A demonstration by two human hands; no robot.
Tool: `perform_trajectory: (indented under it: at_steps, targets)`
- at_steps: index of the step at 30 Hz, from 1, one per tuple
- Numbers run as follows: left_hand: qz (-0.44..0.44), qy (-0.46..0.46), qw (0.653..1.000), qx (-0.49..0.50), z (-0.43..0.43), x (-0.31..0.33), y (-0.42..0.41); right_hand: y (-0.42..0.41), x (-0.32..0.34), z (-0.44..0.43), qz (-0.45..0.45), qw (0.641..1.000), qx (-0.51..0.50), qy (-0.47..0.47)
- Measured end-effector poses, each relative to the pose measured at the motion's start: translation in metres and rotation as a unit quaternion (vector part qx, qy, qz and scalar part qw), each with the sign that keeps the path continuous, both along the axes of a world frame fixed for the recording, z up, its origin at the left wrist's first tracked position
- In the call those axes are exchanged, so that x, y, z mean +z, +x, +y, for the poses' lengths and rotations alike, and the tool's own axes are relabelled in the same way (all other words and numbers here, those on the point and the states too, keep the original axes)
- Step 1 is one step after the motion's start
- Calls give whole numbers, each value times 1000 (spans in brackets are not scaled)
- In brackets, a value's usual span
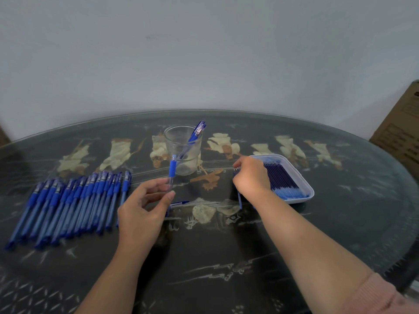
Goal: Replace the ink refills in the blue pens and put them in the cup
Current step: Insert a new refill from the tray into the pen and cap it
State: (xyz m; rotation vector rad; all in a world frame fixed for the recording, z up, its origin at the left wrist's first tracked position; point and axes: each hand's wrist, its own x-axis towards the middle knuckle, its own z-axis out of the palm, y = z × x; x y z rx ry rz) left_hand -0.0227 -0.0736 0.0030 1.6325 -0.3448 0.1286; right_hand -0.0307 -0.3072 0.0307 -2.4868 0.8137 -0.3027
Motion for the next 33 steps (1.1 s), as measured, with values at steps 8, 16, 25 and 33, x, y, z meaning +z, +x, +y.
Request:
perform_trajectory:
  at_steps: [8,16,25,33]
  targets:
    - [3,-1,1000,-2,-1,2,-1,1,2,2,-4,1000,-11,-13]
    - [2,-3,1000,1,0,1,-1,2,1,3,0,999,-16,-51]
    - [2,7,1000,0,0,2,-1,2,-2,4,-11,997,-18,-76]
    - [0,13,1000,-1,1,3,-3,-9,5,-15,-120,990,-65,43]
